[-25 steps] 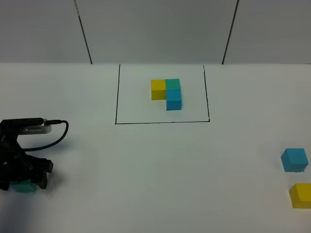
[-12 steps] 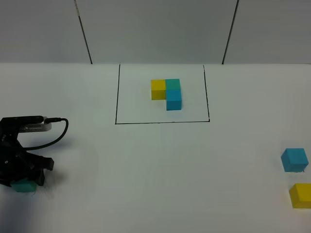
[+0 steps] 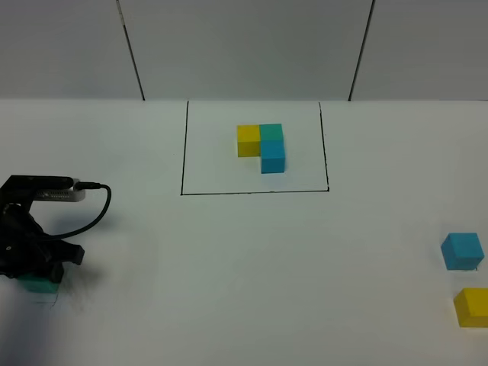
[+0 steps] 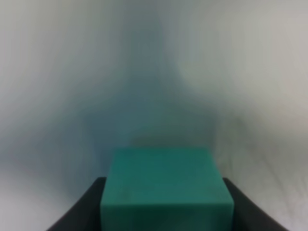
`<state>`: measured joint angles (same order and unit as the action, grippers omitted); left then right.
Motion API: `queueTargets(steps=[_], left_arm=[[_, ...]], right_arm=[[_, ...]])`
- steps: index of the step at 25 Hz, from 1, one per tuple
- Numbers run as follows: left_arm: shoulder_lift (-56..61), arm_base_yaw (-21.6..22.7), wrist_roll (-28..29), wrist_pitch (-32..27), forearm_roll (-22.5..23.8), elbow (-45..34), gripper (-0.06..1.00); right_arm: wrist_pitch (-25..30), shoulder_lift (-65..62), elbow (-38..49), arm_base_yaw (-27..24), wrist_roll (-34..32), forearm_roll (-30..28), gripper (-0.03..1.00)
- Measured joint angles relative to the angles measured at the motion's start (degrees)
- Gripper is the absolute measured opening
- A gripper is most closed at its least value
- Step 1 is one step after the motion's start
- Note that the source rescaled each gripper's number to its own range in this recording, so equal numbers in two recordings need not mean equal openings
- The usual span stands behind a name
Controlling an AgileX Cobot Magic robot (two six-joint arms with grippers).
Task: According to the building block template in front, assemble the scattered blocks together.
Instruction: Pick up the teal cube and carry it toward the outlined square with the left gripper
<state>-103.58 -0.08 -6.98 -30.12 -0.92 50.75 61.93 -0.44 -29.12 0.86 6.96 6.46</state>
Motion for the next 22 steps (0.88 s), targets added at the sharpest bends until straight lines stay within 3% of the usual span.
queueTargets(steps=[5, 9, 18, 22], left_arm=[[0.0, -2.4, -10.5, -7.1, -0.2, 5.7, 0.2], [0.0, -6.8, -19.6, -13.4, -3.5, 11.9, 0.2], [-0.1, -22.1, -38.5, -18.0, -7.1, 23.7, 0.2], [-1.4, -28.5, -41.4, -18.3, -7.1, 28.4, 0.2]], right_arm=[[0.0, 0.0, 0.0, 0.0, 0.0, 0.0, 0.0], [0.0, 0.0, 0.0, 0.0, 0.0, 0.0, 0.0], [0.0, 0.0, 0.0, 0.0, 0.0, 0.0, 0.0], [0.0, 0.0, 0.0, 0.0, 0.0, 0.0, 0.0]])
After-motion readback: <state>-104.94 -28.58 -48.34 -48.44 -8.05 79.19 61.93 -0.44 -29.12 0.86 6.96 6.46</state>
